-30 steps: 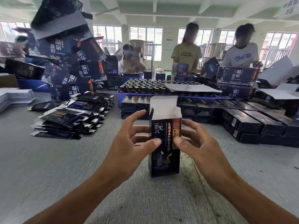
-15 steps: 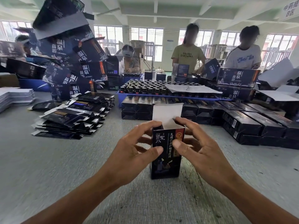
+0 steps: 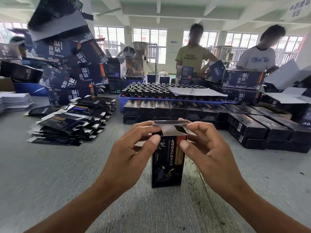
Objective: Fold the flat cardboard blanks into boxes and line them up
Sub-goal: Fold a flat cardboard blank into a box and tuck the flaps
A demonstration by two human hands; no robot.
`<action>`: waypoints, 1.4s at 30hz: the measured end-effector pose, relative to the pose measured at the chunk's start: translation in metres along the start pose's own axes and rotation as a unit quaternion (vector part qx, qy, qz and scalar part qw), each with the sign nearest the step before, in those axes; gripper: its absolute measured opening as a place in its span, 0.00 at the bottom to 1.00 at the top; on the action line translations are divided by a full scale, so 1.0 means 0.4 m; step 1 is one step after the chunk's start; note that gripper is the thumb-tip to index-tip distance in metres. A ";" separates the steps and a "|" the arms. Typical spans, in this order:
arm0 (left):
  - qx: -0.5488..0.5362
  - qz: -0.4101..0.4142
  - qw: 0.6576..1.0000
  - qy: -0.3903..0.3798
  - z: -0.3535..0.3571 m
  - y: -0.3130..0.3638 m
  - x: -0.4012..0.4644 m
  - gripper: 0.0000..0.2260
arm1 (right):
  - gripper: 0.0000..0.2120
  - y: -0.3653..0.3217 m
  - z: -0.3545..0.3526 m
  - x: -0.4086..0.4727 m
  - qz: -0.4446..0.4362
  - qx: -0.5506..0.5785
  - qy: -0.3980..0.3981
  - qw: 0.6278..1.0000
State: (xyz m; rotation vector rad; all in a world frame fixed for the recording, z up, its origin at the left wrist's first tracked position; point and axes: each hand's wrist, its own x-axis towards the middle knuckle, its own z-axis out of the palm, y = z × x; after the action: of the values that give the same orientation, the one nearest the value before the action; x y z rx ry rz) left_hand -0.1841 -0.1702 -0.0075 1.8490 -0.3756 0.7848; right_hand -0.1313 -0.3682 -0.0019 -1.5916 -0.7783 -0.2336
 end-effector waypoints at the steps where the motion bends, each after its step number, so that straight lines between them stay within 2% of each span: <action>1: 0.006 0.001 1.000 0.004 0.000 0.001 -0.001 0.12 | 0.15 0.001 -0.001 0.000 0.000 0.001 0.008 1.000; 4: 0.016 0.002 1.000 0.008 0.001 0.003 -0.003 0.11 | 0.20 -0.004 -0.004 -0.003 -0.007 0.018 0.015 1.000; 9: -0.012 -0.009 1.000 -0.008 0.003 0.011 -0.004 0.10 | 0.13 -0.012 0.003 -0.001 -0.037 0.026 0.032 0.998; 15: -0.050 -0.018 0.999 0.003 0.006 0.016 -0.004 0.05 | 0.10 -0.007 0.005 0.003 -0.036 0.030 0.054 0.997; 24: -0.108 -0.045 0.993 0.007 0.005 0.017 -0.003 0.11 | 0.09 -0.009 -0.002 0.004 -0.039 0.031 0.058 0.997; 29: -0.051 -0.016 0.999 0.002 0.003 0.017 -0.008 0.15 | 0.08 -0.004 -0.006 0.003 -0.053 -0.006 0.051 0.997; 34: 0.010 0.044 0.999 0.023 0.014 0.012 -0.007 0.10 | 0.08 0.005 -0.008 0.005 -0.092 -0.080 0.061 0.991; 38: 0.045 0.068 0.996 0.021 0.012 0.005 -0.001 0.09 | 0.08 0.013 -0.004 0.004 -0.102 -0.096 0.063 0.988; 42: 0.064 0.061 0.996 0.012 0.008 -0.005 -0.003 0.10 | 0.08 0.019 -0.001 0.004 -0.101 -0.108 0.061 0.987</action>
State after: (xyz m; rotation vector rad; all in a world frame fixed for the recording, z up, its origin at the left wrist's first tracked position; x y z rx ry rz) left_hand -0.1827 -0.1723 -0.0106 1.9485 -0.4362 0.9323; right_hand -0.1255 -0.3678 -0.0070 -1.6820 -0.8405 -0.5743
